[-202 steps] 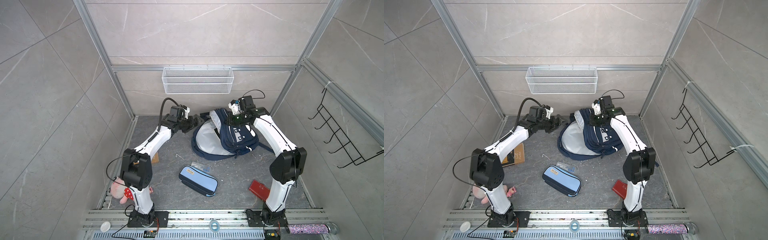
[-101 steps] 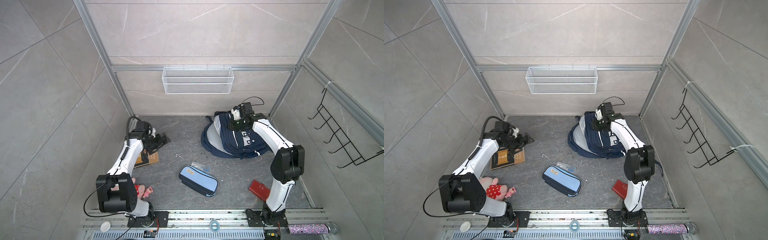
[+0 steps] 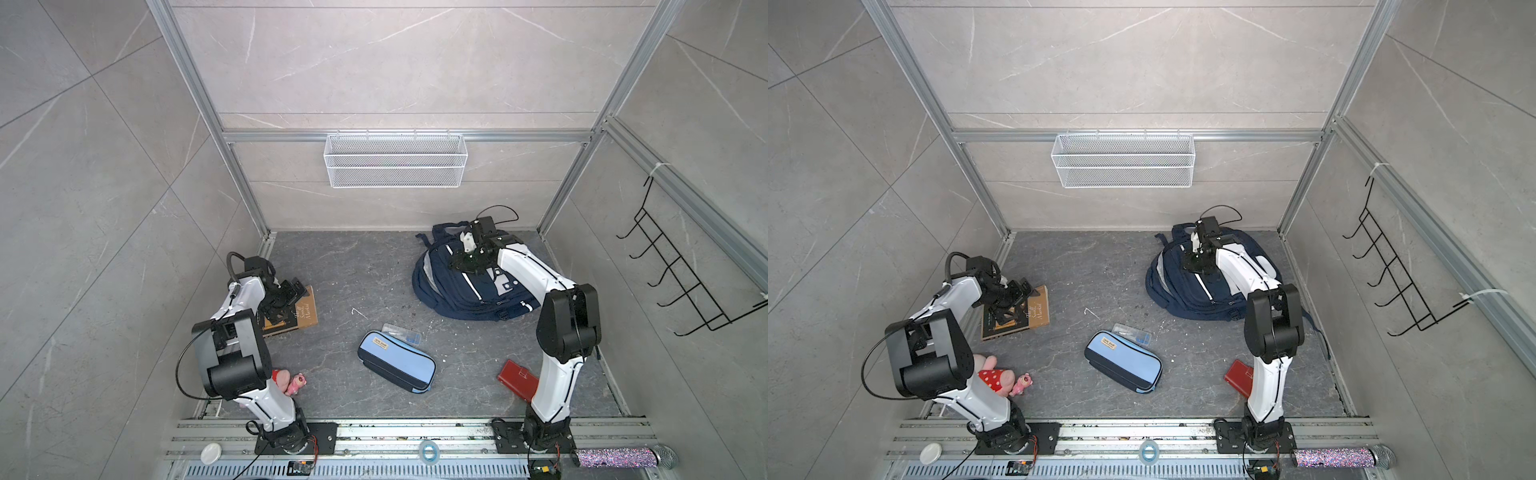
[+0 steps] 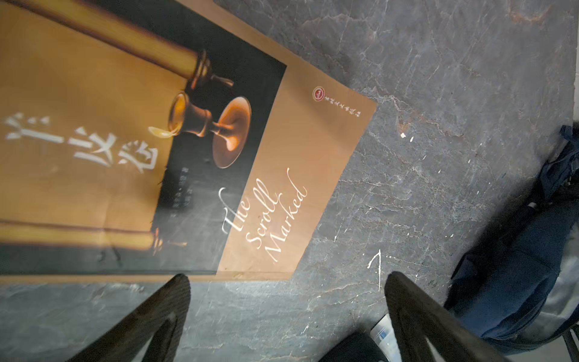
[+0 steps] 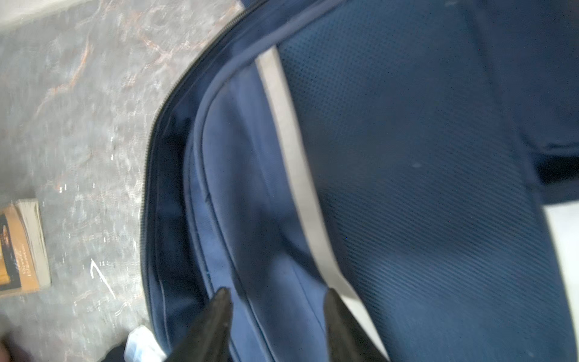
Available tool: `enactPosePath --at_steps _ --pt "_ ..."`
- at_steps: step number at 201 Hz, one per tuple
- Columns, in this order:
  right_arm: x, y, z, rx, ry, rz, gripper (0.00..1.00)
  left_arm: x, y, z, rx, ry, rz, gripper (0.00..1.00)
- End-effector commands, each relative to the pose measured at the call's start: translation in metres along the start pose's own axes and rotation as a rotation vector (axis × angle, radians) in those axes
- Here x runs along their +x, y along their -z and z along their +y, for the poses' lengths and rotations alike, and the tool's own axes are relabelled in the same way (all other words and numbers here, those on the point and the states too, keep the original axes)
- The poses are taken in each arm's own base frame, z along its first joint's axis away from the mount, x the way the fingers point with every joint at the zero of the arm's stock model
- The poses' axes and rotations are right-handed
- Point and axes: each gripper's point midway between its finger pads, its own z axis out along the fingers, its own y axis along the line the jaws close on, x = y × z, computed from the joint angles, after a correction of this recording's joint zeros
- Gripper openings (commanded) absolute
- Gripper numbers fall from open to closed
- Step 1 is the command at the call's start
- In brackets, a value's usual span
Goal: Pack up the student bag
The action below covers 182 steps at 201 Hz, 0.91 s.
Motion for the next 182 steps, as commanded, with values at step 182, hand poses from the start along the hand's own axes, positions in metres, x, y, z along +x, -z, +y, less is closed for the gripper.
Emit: enactPosePath --at_steps 182 --pt "-0.025 0.106 0.087 -0.052 0.089 -0.202 1.00 -0.035 0.030 -0.019 -0.020 -0.074 -0.046 0.99"
